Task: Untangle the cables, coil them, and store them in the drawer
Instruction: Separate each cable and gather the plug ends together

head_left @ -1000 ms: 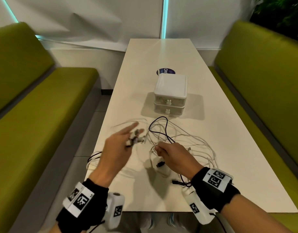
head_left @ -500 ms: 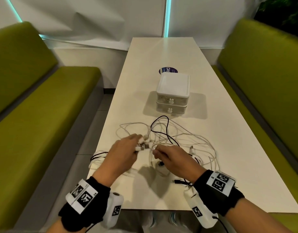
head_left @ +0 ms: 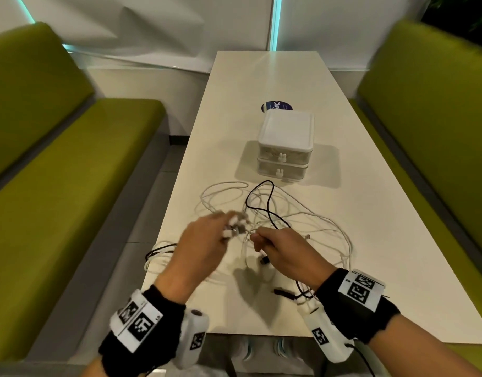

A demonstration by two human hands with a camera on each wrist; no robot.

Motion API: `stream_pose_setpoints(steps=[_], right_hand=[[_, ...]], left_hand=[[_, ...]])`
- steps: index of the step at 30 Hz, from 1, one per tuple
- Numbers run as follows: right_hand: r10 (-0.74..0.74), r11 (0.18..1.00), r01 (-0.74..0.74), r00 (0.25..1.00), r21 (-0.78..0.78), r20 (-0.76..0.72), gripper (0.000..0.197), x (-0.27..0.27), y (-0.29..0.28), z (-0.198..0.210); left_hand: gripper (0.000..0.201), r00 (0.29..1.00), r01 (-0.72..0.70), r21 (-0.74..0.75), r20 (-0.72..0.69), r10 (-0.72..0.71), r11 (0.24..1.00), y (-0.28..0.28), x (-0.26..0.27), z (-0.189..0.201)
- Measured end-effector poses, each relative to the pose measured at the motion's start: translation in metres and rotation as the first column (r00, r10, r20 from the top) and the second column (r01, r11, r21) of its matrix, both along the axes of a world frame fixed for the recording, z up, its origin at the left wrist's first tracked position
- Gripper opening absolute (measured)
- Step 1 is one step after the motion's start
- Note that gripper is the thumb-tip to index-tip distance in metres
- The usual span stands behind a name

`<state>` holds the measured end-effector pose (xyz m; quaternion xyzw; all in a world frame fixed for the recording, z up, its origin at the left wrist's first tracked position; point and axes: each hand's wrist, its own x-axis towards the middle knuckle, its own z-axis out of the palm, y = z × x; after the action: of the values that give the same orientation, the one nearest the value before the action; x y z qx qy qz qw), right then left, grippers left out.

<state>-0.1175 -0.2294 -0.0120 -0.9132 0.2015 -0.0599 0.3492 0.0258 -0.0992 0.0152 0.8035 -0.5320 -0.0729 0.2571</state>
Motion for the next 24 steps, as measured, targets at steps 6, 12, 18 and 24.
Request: stream_pose_setpoints(steps=[6,12,18,24], right_hand=[[0.022,0.999,-0.023,1.000,0.038,0.014,0.027,-0.004,0.003,0.007],[-0.040,0.997,0.042,0.999,0.067,-0.021,0.036,-0.015,-0.001,0.007],[-0.062,0.998,0.060,0.994,-0.025,-0.088,0.038,-0.003,0.000,0.007],[-0.151,0.983,0.136,0.981,-0.126,-0.118,0.029,0.003,0.002,0.006]], left_hand=[[0.017,0.997,-0.029,0.181,-0.062,0.041,0.983,0.002,-0.004,0.000],[0.040,0.918,-0.349,-0.070,-0.228,0.325,0.935,0.022,0.039,0.025],[0.032,0.824,-0.494,-0.101,-0.372,0.428,0.864,0.033,0.057,0.018],[0.032,0.763,-0.569,-0.116,-0.445,0.469,0.814,0.041,0.070,0.009]])
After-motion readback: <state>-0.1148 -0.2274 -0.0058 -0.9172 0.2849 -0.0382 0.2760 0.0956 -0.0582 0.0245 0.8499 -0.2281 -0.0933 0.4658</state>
